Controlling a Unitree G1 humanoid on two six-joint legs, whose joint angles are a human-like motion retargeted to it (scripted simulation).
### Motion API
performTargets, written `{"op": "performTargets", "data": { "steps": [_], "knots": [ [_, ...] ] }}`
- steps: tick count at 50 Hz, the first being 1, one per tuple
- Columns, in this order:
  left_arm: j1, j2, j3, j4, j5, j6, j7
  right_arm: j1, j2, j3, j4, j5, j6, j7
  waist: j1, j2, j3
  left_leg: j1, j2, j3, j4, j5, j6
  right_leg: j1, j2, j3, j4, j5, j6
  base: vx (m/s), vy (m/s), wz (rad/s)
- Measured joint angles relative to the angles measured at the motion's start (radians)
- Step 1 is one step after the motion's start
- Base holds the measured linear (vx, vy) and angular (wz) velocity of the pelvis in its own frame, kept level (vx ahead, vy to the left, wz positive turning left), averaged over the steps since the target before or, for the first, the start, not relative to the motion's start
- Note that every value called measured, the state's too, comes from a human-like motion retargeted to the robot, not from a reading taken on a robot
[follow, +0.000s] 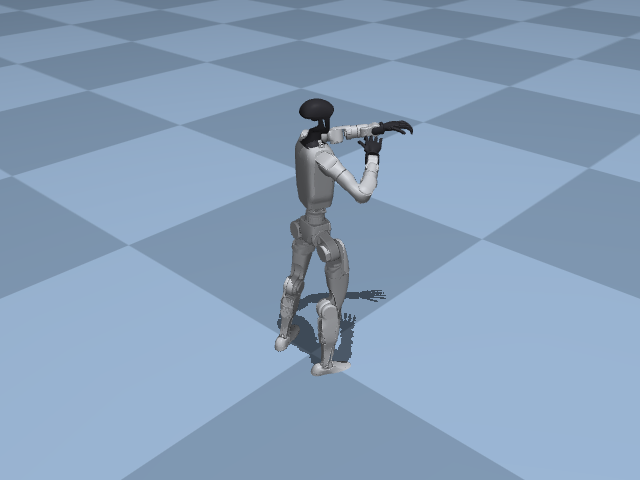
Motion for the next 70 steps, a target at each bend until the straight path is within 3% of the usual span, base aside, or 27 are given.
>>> {"op": "performTargets", "data": {
  "steps": [5,10,15,22,27,32,37,47,54,60,63,66,70],
  "knots": [
    [-0.008,0.05,-0.039,0.007,0.054,-0.037,0.019,-0.008,0.008,0.014,-0.054,0.026,-0.021,0.032,-0.028,0.004,-0.005,0.001,0.015,0.041,0.0,0.005,-0.004,-0.021,0.025,0.035,-0.009,0.016,0.0,-0.03,-0.05,-0.47],
    [0.085,0.124,0.047,-0.289,0.178,-0.094,0.077,-0.014,0.033,-0.005,0.057,-0.004,-0.017,0.05,-0.004,-0.011,-0.008,-0.003,0.019,0.043,0.002,0.004,-0.009,-0.027,0.028,0.038,-0.008,0.023,0.0,-0.01,0.0,-0.04],
    [0.26,0.148,0.165,-0.683,0.155,-0.149,0.011,-0.084,0.078,-0.03,0.307,-0.084,0.045,0.053,0.069,-0.039,-0.009,-0.009,0.006,0.006,0.007,-0.004,-0.006,-0.013,0.005,0.01,0.002,0.016,0.0,0.0,0.07,0.39],
    [0.441,0.185,0.182,-1.057,-0.028,-0.185,-0.161,-0.3,0.126,0.068,0.76,-0.173,0.105,0.013,0.207,-0.085,-0.005,-0.021,-0.027,-0.093,0.013,-0.015,0.003,0.031,-0.049,-0.072,0.022,-0.008,0.0,0.02,0.1,0.76],
    [0.531,0.235,0.195,-1.151,-0.107,-0.217,-0.283,-0.418,0.163,0.161,1.091,-0.169,0.109,0.07,0.303,-0.106,-0.008,-0.035,-0.037,-0.164,0.014,-0.013,-0.004,0.06,-0.068,-0.138,0.031,-0.02,-0.01,0.02,0.05,0.8],
    [0.605,0.283,0.251,-1.105,-0.133,-0.212,-0.322,-0.416,0.184,0.144,1.251,-0.087,0.119,0.127,0.371,-0.117,-0.014,-0.049,-0.047,-0.216,0.012,-0.006,-0.011,0.08,-0.082,-0.191,0.034,-0.027,-0.018,0.03,0.04,0.62],
    [0.654,0.326,0.33,-0.965,-0.155,-0.171,-0.27,-0.317,0.154,0.108,1.08,0.012,0.106,0.109,0.392,-0.115,-0.012,-0.055,-0.06,-0.242,0.007,0.003,-0.013,0.092,-0.094,-0.22,0.031,-0.029,-0.018,0.02,0.03,0.28],
    [0.706,0.447,0.457,-0.745,-0.13,-0.127,-0.034,-0.079,0.034,0.09,0.343,0.113,-0.004,0.139,0.303,-0.063,0.001,-0.047,-0.068,-0.199,0.005,0.001,-0.006,0.077,-0.098,-0.178,0.016,-0.021,0.0,0.0,0.01,-0.22],
    [0.546,0.538,0.359,-0.41,-0.041,-0.067,0.013,-0.033,0.009,0.032,0.017,0.163,-0.03,0.09,0.179,-0.015,0.011,-0.034,-0.054,-0.123,-0.001,0.001,0.003,0.034,-0.076,-0.101,0.019,-0.016,0.0,-0.02,-0.02,-0.63],
    [0.402,0.528,0.202,-0.023,-0.178,-0.067,0.016,-0.051,0.007,0.014,-0.157,0.235,-0.07,0.033,0.09,0.012,0.024,-0.016,-0.048,-0.055,-0.003,0.002,0.011,0.004,-0.059,-0.032,0.021,-0.008,0.0,-0.02,-0.02,-0.67],
    [0.398,0.506,0.204,0.101,-0.266,-0.072,0.041,-0.045,0.007,0.014,-0.202,0.26,-0.085,0.02,0.063,0.021,0.03,-0.008,-0.044,-0.025,0.001,0.001,0.011,-0.005,-0.05,-0.003,0.018,-0.001,0.0,-0.01,-0.02,-0.59],
    [0.447,0.501,0.261,0.112,-0.298,-0.077,0.049,-0.031,0.006,0.01,-0.207,0.257,-0.087,0.028,0.049,0.028,0.032,-0.005,-0.039,-0.002,0.008,-0.003,0.009,-0.012,-0.043,0.018,0.014,0.006,0.0,0.0,-0.01,-0.44],
    [0.575,0.512,0.387,-0.041,-0.233,-0.095,0.019,-0.011,0.031,-0.013,-0.155,0.218,-0.087,0.062,0.051,0.034,0.026,-0.007,-0.033,0.01,0.018,-0.009,0.004,-0.017,-0.037,0.028,0.012,0.01,0.0,0.0,0.0,-0.13]
  ]
}}
